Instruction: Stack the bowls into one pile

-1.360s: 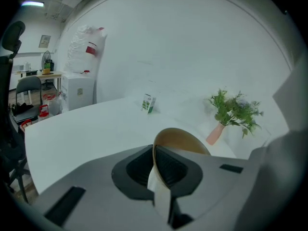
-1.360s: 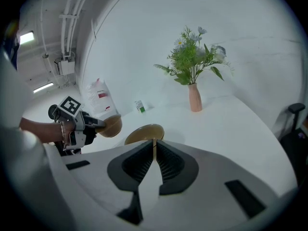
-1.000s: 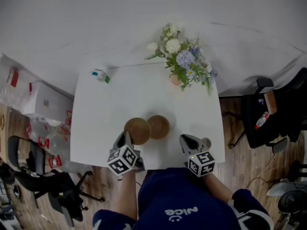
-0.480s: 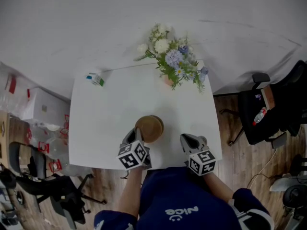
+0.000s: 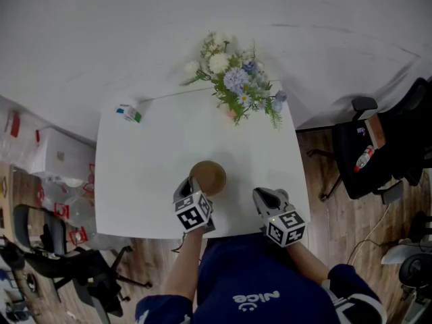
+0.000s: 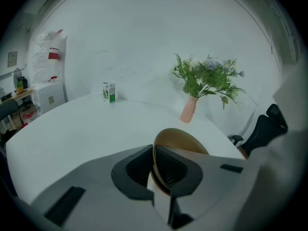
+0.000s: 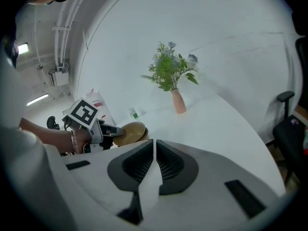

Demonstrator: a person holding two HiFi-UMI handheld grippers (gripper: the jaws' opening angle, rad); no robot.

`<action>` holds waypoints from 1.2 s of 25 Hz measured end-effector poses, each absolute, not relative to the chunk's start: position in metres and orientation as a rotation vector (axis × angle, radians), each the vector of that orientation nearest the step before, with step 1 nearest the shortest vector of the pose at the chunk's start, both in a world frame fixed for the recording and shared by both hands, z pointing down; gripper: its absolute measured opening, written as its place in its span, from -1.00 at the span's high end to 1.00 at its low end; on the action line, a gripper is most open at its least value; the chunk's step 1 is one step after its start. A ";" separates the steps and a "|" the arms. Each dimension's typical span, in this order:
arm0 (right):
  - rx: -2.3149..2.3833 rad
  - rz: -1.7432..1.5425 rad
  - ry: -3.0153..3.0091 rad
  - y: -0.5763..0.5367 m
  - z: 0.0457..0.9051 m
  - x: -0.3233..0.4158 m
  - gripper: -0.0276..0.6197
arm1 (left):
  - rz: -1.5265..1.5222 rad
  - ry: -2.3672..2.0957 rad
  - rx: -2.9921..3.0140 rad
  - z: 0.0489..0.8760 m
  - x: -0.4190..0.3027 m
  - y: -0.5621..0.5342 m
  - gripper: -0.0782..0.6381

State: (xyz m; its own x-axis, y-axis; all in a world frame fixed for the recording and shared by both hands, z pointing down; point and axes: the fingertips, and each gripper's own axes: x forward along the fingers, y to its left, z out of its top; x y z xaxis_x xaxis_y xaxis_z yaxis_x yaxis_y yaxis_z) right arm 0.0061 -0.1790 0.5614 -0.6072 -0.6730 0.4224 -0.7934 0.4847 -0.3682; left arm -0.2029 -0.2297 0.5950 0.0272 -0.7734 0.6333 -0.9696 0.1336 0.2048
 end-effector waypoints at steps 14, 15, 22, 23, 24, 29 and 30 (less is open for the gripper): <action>1.254 0.785 -2.506 -0.180 0.564 0.010 0.79 | 0.365 -1.805 1.683 0.595 -0.199 -0.226 0.68; 1.272 0.770 -2.506 -0.182 0.562 0.012 0.79 | 0.352 -1.814 1.684 0.592 -0.200 -0.225 0.68; 1.343 0.654 -2.510 -0.189 0.551 0.026 0.79 | 0.238 -1.878 1.825 0.554 -0.205 -0.214 0.57; 1.366 0.579 -2.509 -0.192 0.545 0.029 0.79 | 0.239 -1.874 1.857 0.548 -0.204 -0.213 0.57; 1.391 0.488 -2.506 -0.196 0.538 0.033 0.79 | 0.235 -1.873 1.891 0.541 -0.202 -0.212 0.57; 1.429 0.216 -2.499 -0.210 0.512 0.049 0.79 | 0.141 -1.931 2.094 0.498 -0.183 -0.188 0.57; 1.438 0.195 -2.499 -0.211 0.509 0.051 0.79 | 0.126 -1.948 2.110 0.494 -0.178 -0.180 0.57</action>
State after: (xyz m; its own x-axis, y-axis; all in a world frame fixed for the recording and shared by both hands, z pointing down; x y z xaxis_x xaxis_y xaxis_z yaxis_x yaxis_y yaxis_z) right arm 0.0506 -0.2115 0.5089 -0.4811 -0.8301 0.2820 -0.8638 0.5037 0.0090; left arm -0.1783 -0.1803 0.4939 0.0941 -0.9656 0.2422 -0.9888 -0.0624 0.1354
